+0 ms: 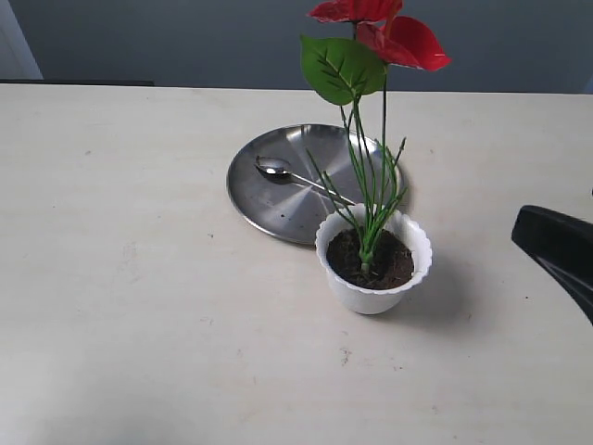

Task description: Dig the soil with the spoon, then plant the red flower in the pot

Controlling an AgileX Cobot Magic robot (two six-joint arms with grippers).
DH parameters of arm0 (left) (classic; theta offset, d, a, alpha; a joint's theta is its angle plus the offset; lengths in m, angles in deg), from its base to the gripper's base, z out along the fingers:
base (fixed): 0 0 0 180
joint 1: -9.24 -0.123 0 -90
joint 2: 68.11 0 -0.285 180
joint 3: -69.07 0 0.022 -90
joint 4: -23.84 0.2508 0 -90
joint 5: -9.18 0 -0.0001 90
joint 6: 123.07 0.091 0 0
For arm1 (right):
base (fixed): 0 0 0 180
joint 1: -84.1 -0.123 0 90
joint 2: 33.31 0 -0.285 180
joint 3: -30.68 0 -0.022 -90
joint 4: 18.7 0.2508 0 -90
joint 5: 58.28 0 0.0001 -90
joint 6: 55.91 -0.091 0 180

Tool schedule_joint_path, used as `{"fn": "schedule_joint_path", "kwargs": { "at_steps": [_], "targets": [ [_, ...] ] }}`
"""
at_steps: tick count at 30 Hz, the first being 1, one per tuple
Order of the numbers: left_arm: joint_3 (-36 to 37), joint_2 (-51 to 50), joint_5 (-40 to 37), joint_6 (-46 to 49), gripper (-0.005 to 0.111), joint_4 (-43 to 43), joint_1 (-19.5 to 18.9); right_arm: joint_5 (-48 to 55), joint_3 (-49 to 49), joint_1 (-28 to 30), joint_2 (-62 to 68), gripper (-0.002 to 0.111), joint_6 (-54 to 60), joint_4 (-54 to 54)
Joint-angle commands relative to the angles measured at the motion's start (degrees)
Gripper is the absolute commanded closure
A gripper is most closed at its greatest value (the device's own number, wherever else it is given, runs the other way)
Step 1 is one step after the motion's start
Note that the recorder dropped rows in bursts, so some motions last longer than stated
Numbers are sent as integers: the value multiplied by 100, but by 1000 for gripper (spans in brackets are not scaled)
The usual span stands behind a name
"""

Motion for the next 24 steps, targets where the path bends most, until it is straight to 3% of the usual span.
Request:
{"fn": "schedule_joint_path", "kwargs": {
  "at_steps": [1, 7, 16, 24],
  "targets": [
    [2, 20, 63, -6, 106, -29, -3, 53, -23, 199, -347, 23, 5, 154],
    [2, 20, 63, -6, 106, -29, -3, 227, -79, 1185, -1268, 23, 47, 340],
    [2, 20, 63, -6, 106, -29, -3, -428, -1197, 2018, -2076, 23, 47, 811],
    [2, 20, 63, -6, 106, -29, -3, -1392, -2216, 2060, -2076, 23, 289, 681]
  ]
}}
